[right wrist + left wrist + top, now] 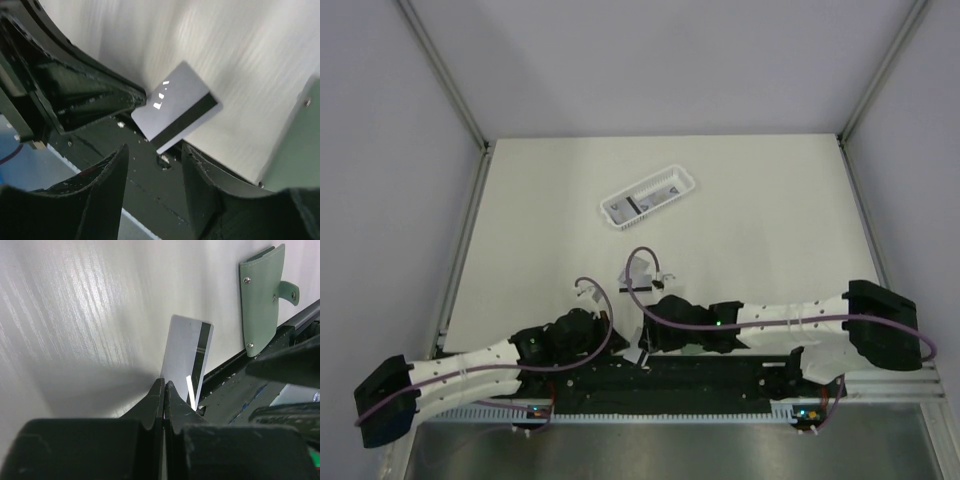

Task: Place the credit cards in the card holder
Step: Move the credit card to the corner of the board, then pick up the credit card at the corner of the board.

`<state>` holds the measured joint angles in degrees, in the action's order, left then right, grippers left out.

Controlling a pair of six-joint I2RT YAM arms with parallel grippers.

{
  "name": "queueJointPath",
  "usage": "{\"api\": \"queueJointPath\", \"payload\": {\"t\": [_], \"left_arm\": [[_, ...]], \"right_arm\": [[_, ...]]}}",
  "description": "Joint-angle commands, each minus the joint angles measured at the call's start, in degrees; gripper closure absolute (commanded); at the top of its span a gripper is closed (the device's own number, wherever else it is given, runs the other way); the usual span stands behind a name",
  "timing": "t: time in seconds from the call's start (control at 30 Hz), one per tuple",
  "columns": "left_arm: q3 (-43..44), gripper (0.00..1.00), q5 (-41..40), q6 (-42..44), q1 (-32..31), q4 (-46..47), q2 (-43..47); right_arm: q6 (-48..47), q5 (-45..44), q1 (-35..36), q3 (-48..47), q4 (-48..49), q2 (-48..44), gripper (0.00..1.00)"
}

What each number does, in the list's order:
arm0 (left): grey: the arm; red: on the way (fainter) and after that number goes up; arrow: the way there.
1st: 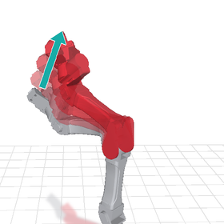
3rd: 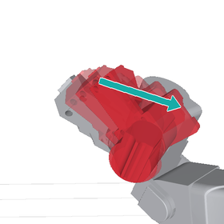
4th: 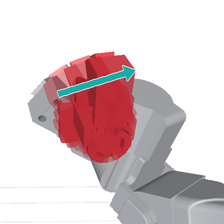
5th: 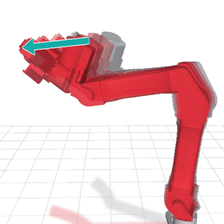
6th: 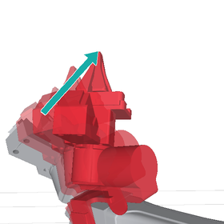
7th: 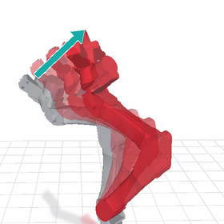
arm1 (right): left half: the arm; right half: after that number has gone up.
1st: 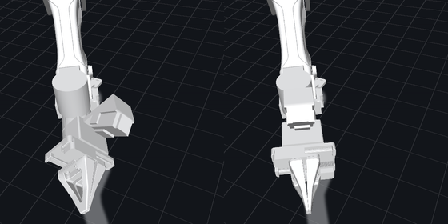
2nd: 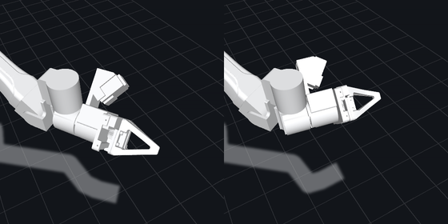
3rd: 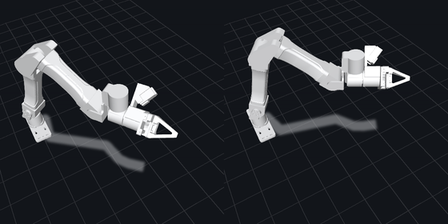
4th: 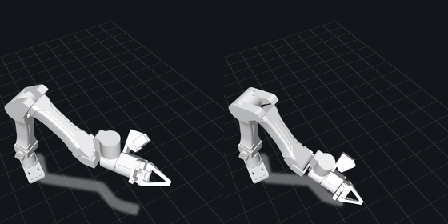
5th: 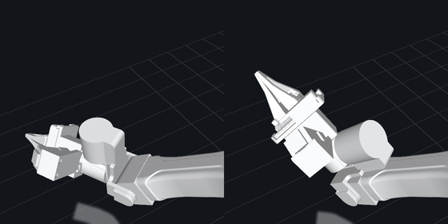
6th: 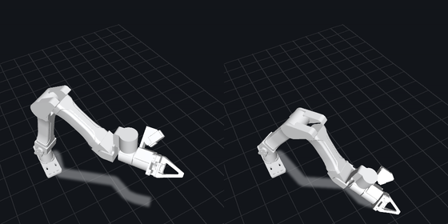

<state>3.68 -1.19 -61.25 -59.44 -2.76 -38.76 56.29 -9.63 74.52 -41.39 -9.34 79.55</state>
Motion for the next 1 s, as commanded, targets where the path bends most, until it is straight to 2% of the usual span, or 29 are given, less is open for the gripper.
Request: {"api": "queueJointPath", "payload": {"t": [0.0,0.17,0.3,0.63,0.77,0.97], "left_arm": [[-1.31,1.0,-1.71,-0.62,-0.85,-2.33,0.44],[-1.48,1.0,-2.15,-1.32,-2.08,-2.33,0.62],[-1.4,1.0,-2.85,-2.11,-3.31,-2.33,0.36],[-1.75,1.0,-4.26,-4.49,-6.3,-1.9,-0.17],[-1.84,1.0,-4.61,-5.37,-7.7,-0.93,-0.79],[-1.22,1.0,-5.49,-6.33,-9.64,-0.05,-2.28]], "right_arm": [[13.03,-6.18,6.24,2.71,0.38,0.34,0.53],[22.44,-9.88,9.41,5.87,0.46,-0.09,0.53],[26.14,-8.22,9.5,11.58,10.37,0.69,0.52],[31.77,-8.21,9.59,18.62,23.04,3.59,0.52],[32.56,-9.09,9.5,19.24,24.81,4.38,0.52],[34.58,-10.23,9.59,20.2,28.67,6.67,0.61]]}}
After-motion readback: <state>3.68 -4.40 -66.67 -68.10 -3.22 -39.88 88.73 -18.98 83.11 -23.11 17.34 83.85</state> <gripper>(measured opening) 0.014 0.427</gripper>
